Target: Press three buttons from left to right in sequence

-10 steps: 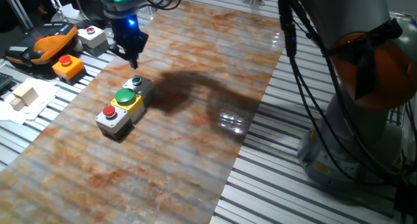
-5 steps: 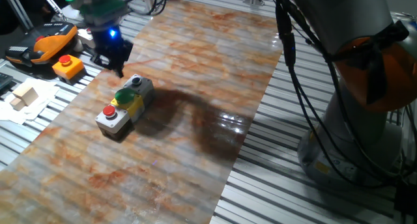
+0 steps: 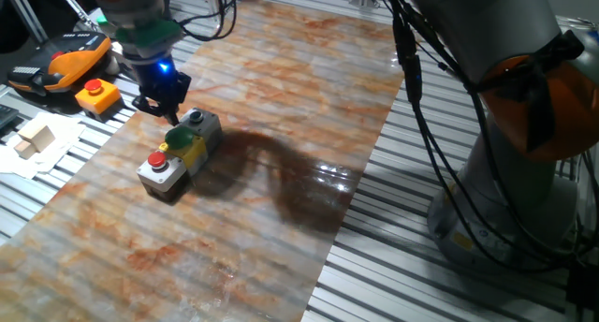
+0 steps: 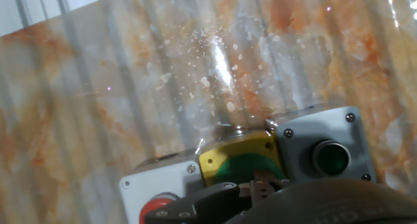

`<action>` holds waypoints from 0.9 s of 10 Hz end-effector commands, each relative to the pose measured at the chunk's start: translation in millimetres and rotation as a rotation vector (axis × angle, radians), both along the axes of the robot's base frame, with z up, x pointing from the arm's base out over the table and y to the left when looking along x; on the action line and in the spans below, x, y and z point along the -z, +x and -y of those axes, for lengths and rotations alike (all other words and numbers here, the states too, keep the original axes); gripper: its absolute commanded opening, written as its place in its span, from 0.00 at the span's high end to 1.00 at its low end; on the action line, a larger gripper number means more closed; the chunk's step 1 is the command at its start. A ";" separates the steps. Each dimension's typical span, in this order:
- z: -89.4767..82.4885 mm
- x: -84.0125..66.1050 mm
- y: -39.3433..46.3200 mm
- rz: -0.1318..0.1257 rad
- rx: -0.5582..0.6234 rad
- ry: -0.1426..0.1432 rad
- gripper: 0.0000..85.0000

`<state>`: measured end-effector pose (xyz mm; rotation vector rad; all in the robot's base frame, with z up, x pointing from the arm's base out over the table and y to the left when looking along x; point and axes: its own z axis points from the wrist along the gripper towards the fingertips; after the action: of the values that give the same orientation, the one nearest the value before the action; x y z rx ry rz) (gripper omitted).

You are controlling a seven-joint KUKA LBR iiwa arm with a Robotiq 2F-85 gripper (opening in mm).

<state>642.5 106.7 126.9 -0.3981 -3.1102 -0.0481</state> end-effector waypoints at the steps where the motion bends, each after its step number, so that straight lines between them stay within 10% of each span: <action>1: -1.1 1.6 -0.3 0.001 0.001 0.000 1.00; 9: -9.8 2.2 -7.7 0.006 0.013 -0.003 1.00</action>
<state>634.7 116.6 124.6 -0.4193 -3.1144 -0.0444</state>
